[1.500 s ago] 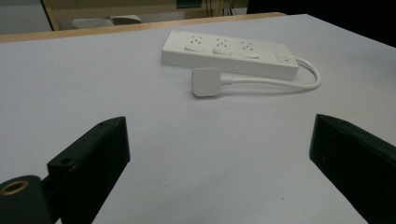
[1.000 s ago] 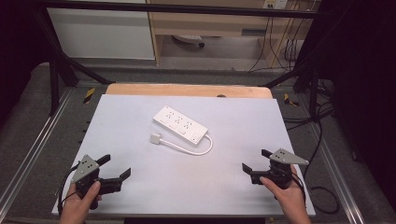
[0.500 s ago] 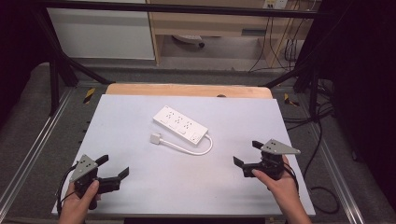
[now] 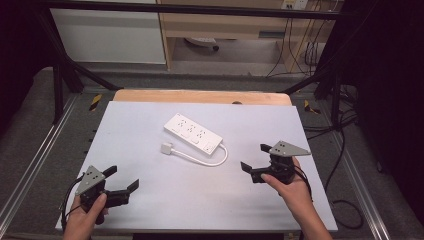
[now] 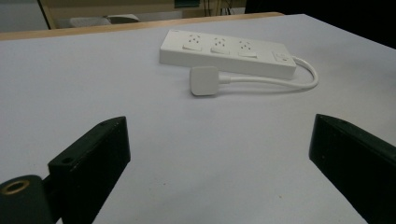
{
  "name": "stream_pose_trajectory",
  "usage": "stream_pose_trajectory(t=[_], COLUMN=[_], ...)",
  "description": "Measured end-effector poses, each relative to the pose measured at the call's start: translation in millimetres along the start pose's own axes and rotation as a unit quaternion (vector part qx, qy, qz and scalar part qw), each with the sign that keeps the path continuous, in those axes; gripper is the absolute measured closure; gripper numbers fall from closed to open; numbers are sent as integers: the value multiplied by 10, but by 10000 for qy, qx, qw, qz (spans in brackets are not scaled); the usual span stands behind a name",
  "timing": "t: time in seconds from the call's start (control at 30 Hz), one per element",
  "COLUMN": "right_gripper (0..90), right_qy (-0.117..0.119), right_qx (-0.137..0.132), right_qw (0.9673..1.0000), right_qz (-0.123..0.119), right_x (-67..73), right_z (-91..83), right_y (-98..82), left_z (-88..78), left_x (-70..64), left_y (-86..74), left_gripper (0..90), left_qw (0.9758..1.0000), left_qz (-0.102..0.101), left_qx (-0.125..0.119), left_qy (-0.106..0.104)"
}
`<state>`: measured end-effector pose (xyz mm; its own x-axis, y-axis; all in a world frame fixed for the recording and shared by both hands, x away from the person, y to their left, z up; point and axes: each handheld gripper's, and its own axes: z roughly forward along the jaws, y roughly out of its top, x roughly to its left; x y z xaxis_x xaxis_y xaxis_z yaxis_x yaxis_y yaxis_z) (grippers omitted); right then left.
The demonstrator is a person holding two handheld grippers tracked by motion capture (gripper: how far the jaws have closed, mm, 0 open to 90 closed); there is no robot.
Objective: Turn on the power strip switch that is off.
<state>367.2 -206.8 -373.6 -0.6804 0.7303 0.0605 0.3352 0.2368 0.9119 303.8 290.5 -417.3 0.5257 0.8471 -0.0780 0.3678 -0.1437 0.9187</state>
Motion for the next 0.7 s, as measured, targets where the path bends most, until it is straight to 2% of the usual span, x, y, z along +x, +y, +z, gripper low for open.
stream_pose_trajectory(t=[0.3, 0.7], right_gripper=[31, 37], right_qy=[50, 64], right_qx=[26, 49], right_qw=[10000, 10000], right_qz=[-22, 58], right_x=[22, -1], right_z=[132, 294], right_y=[214, 369], left_z=[5, 7], left_x=[-2, -10], left_y=[-1, -12], left_gripper=[54, 53], left_qw=[10000, 10000], left_qz=[11, 25], left_qx=[20, 61], left_qy=[-16, -25])
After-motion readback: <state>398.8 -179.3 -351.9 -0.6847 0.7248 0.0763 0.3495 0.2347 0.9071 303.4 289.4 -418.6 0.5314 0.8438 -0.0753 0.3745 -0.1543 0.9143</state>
